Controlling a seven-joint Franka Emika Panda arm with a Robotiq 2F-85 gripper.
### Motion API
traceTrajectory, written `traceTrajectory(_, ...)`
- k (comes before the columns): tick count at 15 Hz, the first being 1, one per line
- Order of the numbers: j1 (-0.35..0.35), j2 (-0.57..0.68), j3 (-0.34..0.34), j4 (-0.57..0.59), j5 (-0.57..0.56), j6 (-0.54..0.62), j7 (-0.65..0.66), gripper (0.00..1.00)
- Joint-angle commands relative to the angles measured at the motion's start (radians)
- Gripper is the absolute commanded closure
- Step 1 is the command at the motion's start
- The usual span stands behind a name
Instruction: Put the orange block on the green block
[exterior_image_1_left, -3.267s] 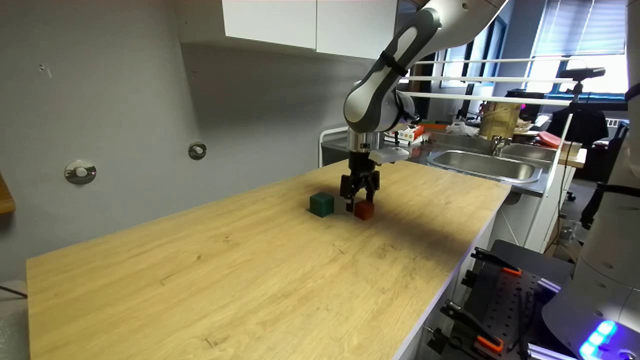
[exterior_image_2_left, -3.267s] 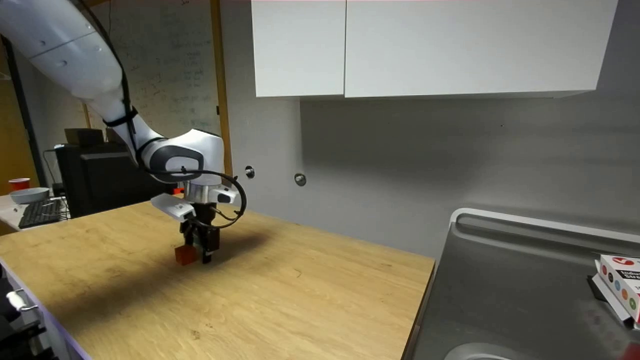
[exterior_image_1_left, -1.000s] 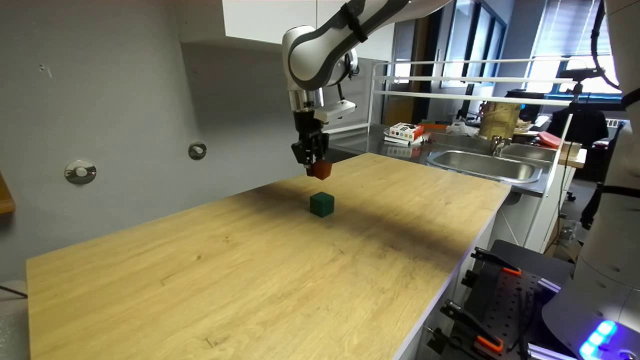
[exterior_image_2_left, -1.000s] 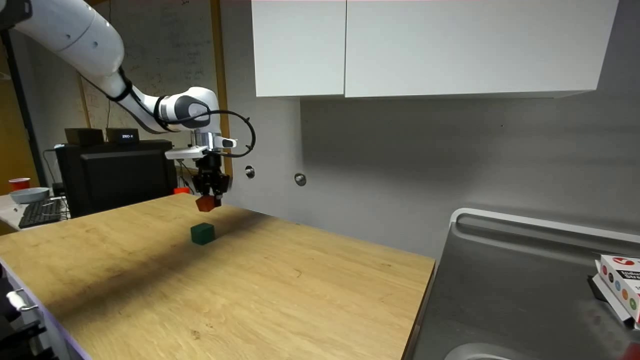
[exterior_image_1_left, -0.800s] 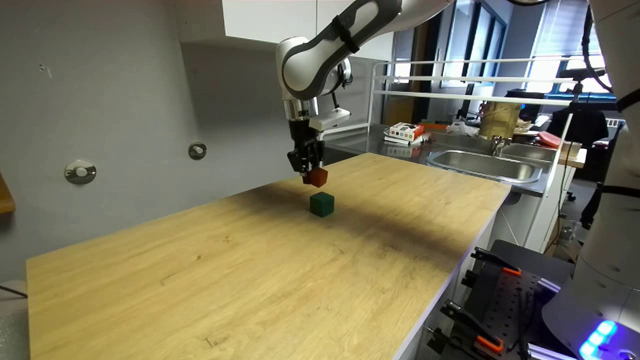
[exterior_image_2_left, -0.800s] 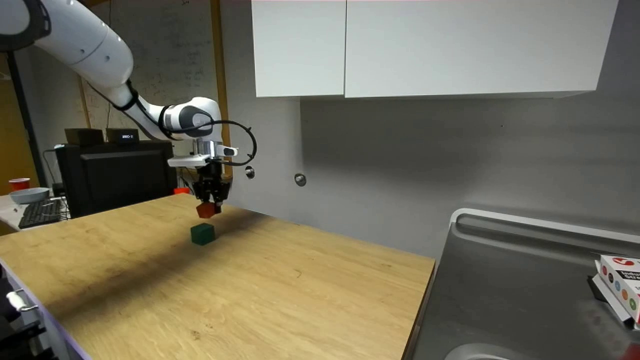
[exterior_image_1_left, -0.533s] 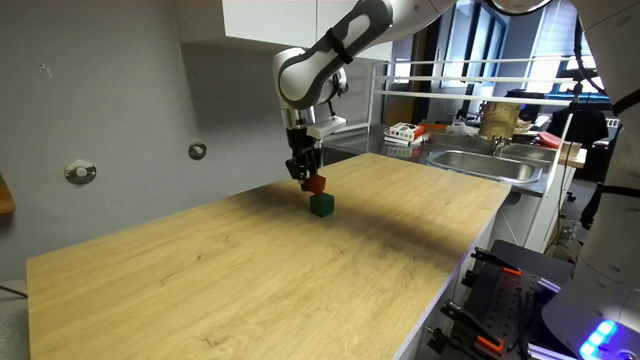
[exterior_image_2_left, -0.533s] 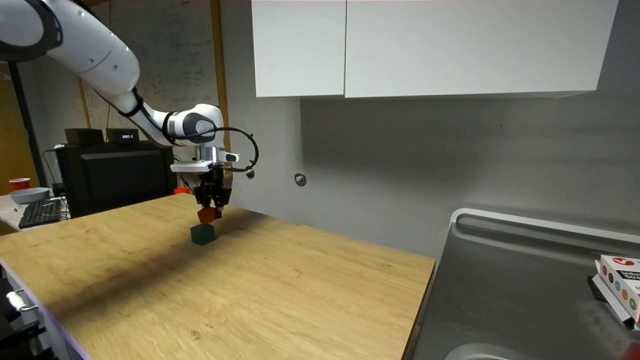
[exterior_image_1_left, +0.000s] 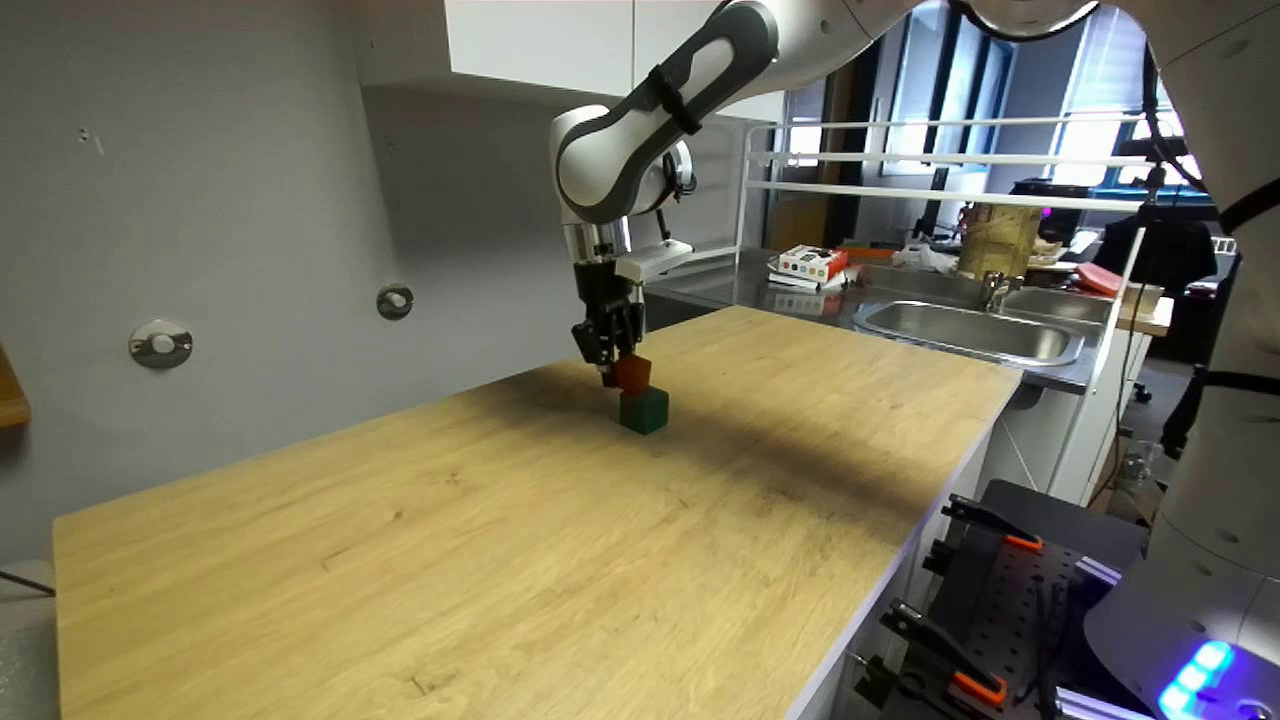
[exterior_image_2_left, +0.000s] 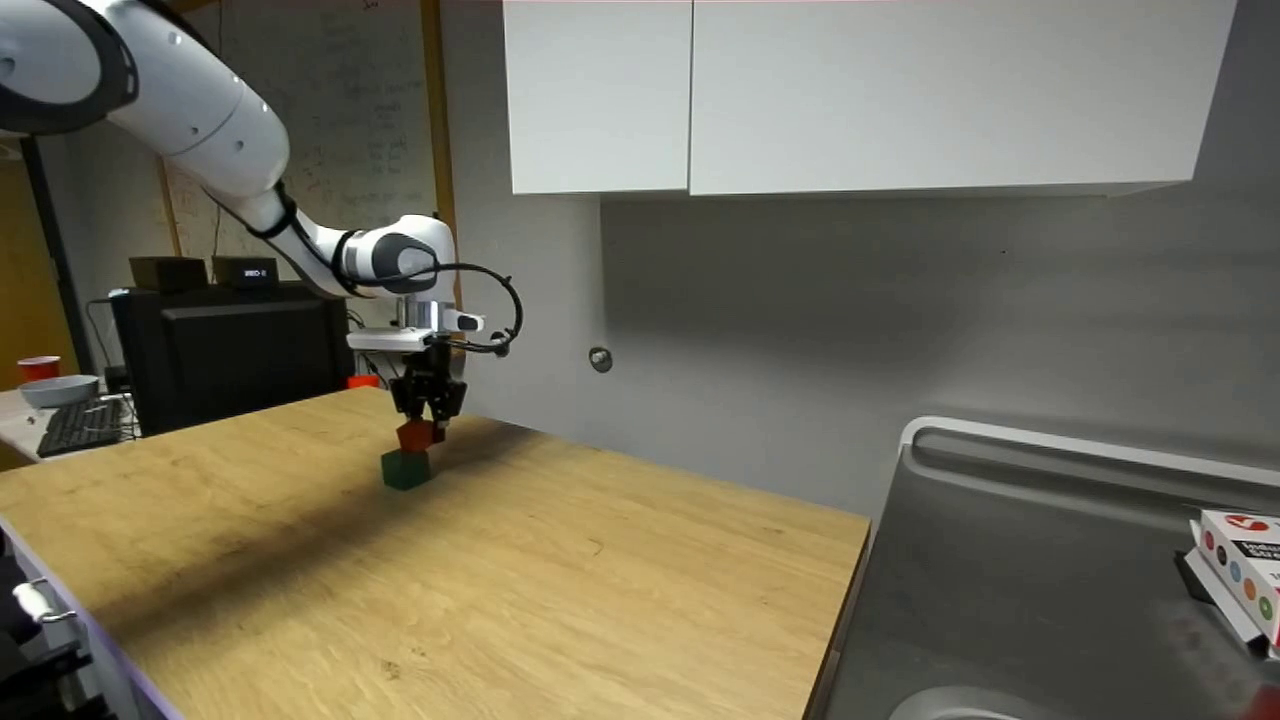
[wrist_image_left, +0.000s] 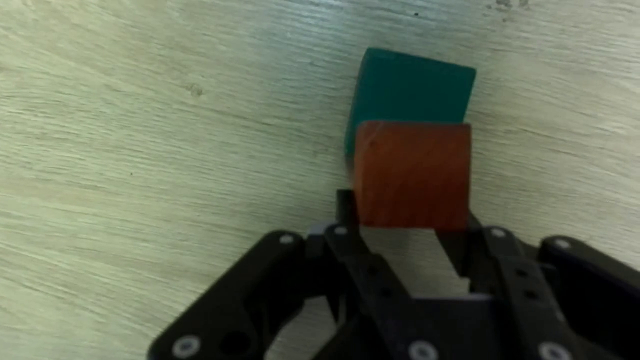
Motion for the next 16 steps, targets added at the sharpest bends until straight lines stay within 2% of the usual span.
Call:
traceTrajectory(1,-0.016,-0.003,0.007,0.006,0.031,-0.018,-0.032,0.81)
traceTrajectory(16,-0.029,-0.032,0.002,-0.043,0.066,-0.062,-0.007,0.81)
